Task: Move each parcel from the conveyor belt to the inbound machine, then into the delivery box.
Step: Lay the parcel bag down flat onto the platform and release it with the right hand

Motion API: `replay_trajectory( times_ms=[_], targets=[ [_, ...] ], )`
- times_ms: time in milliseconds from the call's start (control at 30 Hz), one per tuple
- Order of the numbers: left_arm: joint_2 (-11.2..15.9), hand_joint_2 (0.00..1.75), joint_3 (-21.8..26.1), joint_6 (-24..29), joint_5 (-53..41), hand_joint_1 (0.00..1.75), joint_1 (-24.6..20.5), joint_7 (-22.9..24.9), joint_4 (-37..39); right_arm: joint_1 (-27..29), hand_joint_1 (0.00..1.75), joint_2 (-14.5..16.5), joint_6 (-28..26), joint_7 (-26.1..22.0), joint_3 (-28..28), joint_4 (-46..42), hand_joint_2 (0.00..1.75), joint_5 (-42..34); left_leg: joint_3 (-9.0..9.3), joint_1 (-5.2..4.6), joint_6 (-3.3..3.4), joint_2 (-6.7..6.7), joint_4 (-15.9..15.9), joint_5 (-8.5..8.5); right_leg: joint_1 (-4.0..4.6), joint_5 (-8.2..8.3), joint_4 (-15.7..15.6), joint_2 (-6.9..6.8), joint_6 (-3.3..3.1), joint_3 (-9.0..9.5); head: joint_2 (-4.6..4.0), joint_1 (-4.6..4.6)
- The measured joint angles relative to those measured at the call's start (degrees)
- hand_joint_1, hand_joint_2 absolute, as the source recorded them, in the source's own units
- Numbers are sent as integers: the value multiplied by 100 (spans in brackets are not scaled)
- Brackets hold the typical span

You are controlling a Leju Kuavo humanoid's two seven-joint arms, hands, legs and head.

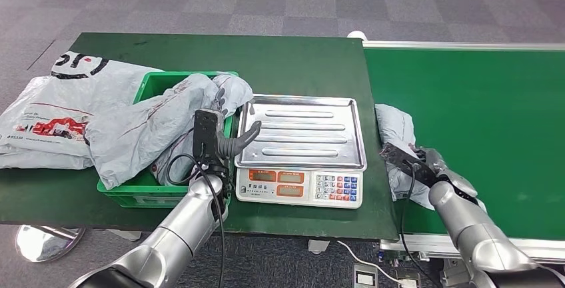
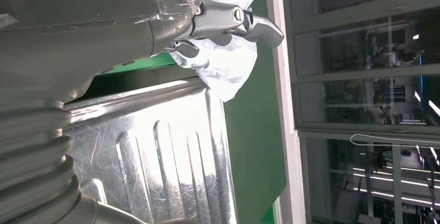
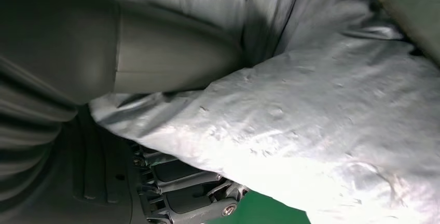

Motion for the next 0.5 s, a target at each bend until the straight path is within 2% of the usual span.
replay_trajectory(
  times_ms=[367,500],
  targets=[
    [16,175,0,5,1,0,7,-2,-10,-44,175,0,-60,-15,102,54,175,-22,-3,0,0,-12,0,-1,0,-3,0,-8,-1,0,0,0],
    [15,175,0,25,0,0,6,2,-10,-36,175,0,-416,-114,102,53,175,-110,-3,0,0,-12,0,-1,0,-3,0,-8,-2,-1,0,0]
  ],
)
